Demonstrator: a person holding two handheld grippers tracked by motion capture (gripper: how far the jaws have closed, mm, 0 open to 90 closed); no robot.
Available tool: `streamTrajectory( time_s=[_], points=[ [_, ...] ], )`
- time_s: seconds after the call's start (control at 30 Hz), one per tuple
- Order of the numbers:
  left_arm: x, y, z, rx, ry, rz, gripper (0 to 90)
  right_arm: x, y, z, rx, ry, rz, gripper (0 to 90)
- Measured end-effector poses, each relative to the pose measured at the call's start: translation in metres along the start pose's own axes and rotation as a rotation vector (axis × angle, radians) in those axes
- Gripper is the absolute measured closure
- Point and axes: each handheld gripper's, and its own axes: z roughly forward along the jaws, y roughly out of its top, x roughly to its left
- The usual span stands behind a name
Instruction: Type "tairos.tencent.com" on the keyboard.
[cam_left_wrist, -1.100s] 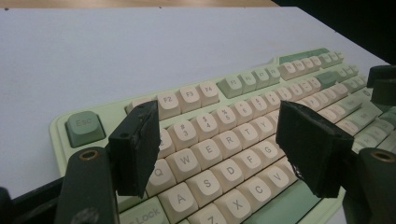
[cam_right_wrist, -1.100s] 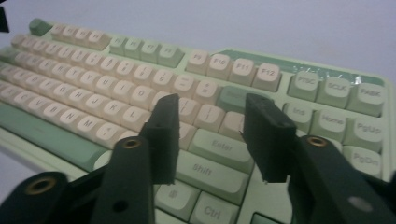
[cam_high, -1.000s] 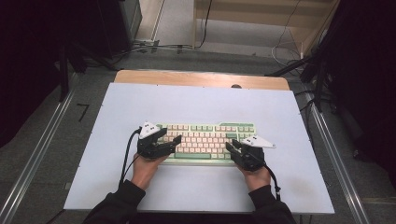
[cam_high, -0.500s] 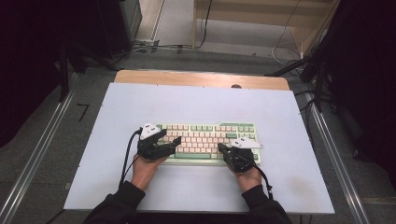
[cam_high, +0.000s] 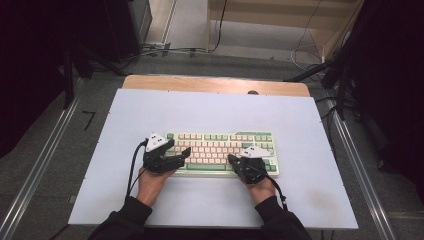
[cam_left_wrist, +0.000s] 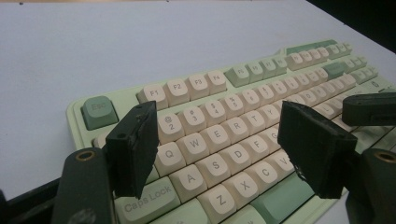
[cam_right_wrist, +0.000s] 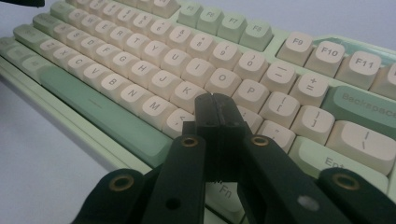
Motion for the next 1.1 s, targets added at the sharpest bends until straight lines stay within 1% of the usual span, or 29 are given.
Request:
streamTrajectory(
  time_s=[0.13,0.23,0.33,0.4,0.43,0.47,0.5,0.53,0.63,0.77,0.9,1.1],
  points=[
    [0.000,0.000,0.000,0.000,-0.003,-0.002,29.6,0.000,0.000,-0.001,0.002,0.002,0.007,87.6],
    [0.001,0.000,0.000,0.000,-0.003,-0.005,30.2,-0.001,0.001,-0.004,-0.019,0.006,0.018,87.3],
    [0.000,0.000,0.000,0.001,-0.003,-0.004,30.3,-0.003,0.002,-0.007,-0.038,0.014,0.033,80.9],
    [0.000,0.000,0.000,0.001,-0.003,-0.005,30.4,-0.004,0.003,-0.009,-0.049,0.014,0.048,69.4],
    [0.001,0.000,0.000,0.001,-0.004,-0.005,30.4,-0.006,0.004,-0.010,-0.054,0.021,0.058,66.8],
    [0.001,0.000,0.000,0.001,-0.004,-0.006,30.4,-0.007,0.005,-0.012,-0.060,0.021,0.066,60.6],
    [0.001,0.000,0.000,0.001,-0.004,-0.005,30.4,-0.009,0.005,-0.013,-0.068,0.020,0.076,52.4],
    [0.000,0.000,0.000,0.001,-0.004,-0.005,30.4,-0.010,0.005,-0.013,-0.069,0.020,0.085,48.4],
    [0.000,0.000,0.000,0.003,-0.004,-0.004,30.4,-0.013,0.006,-0.015,-0.082,-0.004,0.101,34.7],
    [0.000,0.000,0.001,0.004,-0.007,-0.005,30.4,-0.015,0.006,-0.015,-0.082,-0.021,0.114,25.5],
    [0.000,0.000,0.000,0.003,-0.011,-0.007,31.1,-0.016,0.005,-0.014,-0.084,-0.035,0.116,21.7],
    [0.000,0.000,0.001,0.008,-0.021,-0.011,32.3,-0.017,0.005,-0.015,-0.092,-0.048,0.124,19.7]
  ],
)
